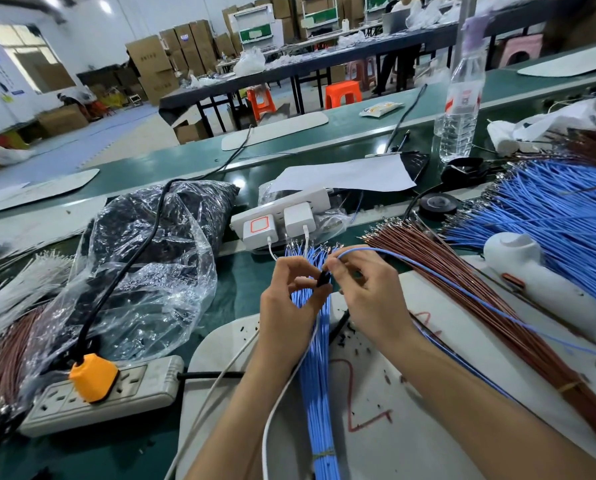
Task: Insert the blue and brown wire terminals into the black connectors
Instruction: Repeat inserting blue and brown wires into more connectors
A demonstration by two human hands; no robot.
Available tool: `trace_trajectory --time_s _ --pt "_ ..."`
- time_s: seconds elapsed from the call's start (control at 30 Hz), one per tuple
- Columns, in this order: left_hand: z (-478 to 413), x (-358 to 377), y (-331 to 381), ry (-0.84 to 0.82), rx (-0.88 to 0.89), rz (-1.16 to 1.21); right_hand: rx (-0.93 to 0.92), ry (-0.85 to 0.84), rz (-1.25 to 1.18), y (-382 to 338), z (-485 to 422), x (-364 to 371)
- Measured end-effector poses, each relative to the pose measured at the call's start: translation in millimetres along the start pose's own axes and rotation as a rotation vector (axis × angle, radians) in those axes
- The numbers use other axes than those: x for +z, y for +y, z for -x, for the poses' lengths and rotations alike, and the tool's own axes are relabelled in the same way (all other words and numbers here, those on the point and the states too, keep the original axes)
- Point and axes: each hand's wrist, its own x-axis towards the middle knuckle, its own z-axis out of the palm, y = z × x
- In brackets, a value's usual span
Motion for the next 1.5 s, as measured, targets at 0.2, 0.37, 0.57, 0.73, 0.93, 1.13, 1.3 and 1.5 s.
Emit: trace_trajectory --time_s 0.2,0.37,0.57,0.73,0.93,1.13,1.3,1.5 --pt "-1.0 -1.2 -4.8 -0.019 0.001 0.045 0.089 -0.12 -0.032 0.9 1.8 0.8" --pt "-2.6 -1.0 -6.3 -0.02 -0.007 0.046 0.149 -0.032 -0.106 1.0 -0.8 -1.3" --pt "-9.9 -18.4 -10.9 0.257 -0.018 -0.313 0.4 0.301 -0.558 3.8 -15.9 -16.5" --pt "-24.5 -44.8 -27.9 0.56 -0.366 -0.27 0.393 0.684 -0.635 13.9 -37.0 -46.5" --pt "-14.3 -33.8 -16.1 0.525 -0.1 -0.572 -0.016 0.619 -0.179 5.0 -34.3 -48.1" --pt "0.2 -2.3 17.6 0.13 0.384 -0.395 -0.548 0.219 0.191 -7.9 -0.6 -11.4" --pt "1.3 -5.8 14.2 0.082 0.364 -0.311 -0.523 0.054 0.102 -8.4 12.0 5.3" --pt "1.1 -3.1 9.5 0.118 0.359 -0.203 -0.504 0.056 0.147 -8.4 10.3 5.1"
